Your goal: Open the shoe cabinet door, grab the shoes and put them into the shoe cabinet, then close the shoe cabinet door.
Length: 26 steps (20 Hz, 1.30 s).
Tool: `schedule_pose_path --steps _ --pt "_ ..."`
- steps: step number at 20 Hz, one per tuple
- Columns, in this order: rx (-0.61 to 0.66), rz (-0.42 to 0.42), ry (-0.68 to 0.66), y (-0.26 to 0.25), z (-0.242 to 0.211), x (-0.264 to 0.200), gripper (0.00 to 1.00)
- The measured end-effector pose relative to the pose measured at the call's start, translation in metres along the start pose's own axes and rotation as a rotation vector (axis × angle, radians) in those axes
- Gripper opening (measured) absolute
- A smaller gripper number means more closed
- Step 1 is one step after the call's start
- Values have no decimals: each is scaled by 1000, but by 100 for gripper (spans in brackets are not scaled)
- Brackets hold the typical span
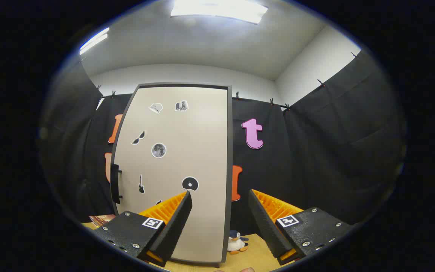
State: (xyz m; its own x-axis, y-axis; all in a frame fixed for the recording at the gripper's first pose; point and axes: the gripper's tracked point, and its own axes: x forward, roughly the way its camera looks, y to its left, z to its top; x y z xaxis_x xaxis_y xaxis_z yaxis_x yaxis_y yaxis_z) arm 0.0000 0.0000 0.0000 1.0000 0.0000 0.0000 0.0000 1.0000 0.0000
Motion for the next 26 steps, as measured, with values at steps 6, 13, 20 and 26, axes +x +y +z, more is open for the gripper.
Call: schedule_pose_path --steps 6,13,20,26 --pt "1 26 6 20 26 -2 94" --pt "40 59 41 39 52 -4 94" --pt "33 78 57 49 58 -7 94" --pt "41 106 100 68 51 -5 94"
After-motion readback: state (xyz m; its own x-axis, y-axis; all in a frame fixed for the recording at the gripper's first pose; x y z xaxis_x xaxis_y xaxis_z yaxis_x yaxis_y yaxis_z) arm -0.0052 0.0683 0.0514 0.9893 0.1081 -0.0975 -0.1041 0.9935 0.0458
